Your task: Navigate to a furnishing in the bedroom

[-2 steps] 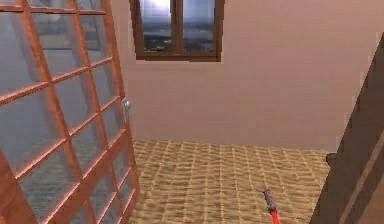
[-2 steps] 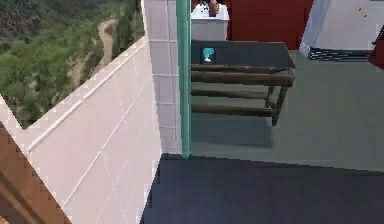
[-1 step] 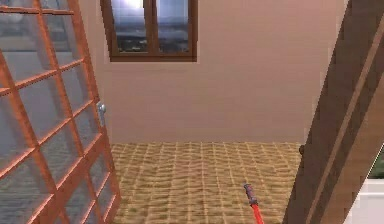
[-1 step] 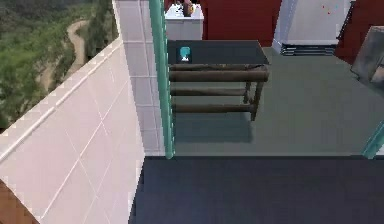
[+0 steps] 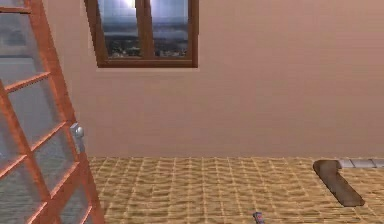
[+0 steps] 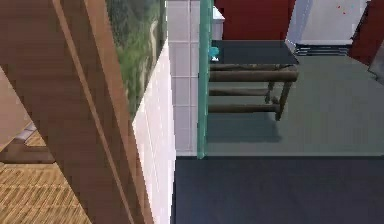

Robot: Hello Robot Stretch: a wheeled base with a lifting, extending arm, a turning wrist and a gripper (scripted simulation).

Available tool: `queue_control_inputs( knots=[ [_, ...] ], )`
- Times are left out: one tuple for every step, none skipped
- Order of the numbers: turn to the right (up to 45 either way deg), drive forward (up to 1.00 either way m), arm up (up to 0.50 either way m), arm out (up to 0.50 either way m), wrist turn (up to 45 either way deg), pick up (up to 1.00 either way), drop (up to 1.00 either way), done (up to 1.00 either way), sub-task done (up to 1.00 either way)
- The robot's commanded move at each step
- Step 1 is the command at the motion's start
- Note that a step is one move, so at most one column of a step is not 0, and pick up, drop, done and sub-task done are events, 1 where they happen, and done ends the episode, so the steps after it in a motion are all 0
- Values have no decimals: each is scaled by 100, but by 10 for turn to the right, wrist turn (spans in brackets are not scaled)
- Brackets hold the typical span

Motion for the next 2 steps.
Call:
queue_control_inputs(
  knots=[
    [0, 30, 0, 0, 0, 0, 0, 0, 0],
    [180, 0, 0, 0, 0, 0, 0, 0, 0]
  ],
)
